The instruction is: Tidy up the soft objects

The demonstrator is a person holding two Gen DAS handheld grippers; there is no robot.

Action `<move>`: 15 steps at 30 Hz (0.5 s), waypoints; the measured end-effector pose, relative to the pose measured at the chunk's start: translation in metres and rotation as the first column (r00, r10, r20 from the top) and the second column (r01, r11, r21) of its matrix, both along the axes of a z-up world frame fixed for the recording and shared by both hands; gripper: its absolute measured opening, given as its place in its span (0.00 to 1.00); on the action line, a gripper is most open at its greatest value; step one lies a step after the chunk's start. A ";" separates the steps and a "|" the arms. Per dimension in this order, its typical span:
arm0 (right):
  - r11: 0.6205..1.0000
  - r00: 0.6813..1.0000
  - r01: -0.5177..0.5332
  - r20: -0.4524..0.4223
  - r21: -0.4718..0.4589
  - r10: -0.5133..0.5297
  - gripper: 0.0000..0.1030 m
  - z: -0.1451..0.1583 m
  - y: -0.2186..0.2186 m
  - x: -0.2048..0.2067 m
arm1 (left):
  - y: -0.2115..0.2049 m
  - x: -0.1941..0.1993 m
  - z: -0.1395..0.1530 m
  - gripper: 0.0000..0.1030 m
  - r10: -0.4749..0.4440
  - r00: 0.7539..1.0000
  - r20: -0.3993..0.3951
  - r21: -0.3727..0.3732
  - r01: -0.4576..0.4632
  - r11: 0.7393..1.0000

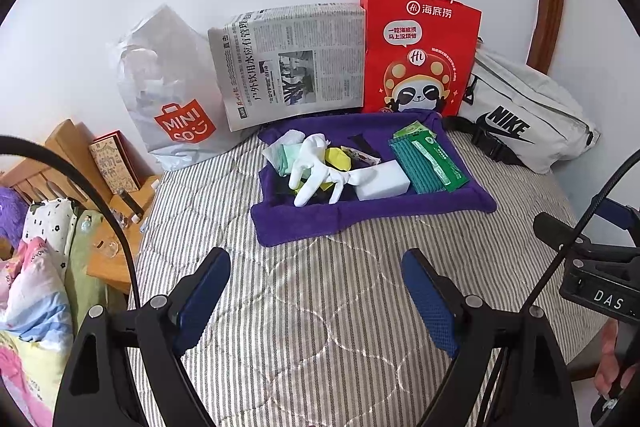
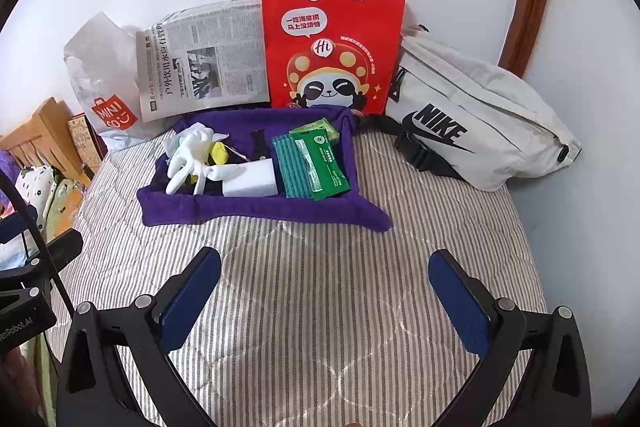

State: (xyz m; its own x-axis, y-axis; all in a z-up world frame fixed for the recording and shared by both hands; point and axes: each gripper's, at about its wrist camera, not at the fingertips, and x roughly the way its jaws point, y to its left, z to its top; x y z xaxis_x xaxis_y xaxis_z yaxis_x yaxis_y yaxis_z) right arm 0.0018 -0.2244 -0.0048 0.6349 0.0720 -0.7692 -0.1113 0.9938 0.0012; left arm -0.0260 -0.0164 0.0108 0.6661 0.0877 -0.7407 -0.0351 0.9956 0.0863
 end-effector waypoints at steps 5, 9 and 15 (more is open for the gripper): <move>1.000 1.000 0.001 0.000 0.001 -0.001 0.99 0.000 0.000 0.000 | 0.001 0.001 -0.001 0.84 -0.002 1.000 -0.003 0.002 0.002 1.000; 1.000 1.000 -0.001 -0.002 0.000 0.001 0.99 -0.001 0.000 0.000 | 0.001 0.003 -0.001 0.84 -0.006 1.000 -0.003 0.004 0.006 1.000; 1.000 1.000 0.004 -0.008 0.001 -0.004 0.99 -0.003 -0.001 0.002 | 0.000 0.003 0.000 0.84 -0.004 1.000 -0.005 0.005 0.004 1.000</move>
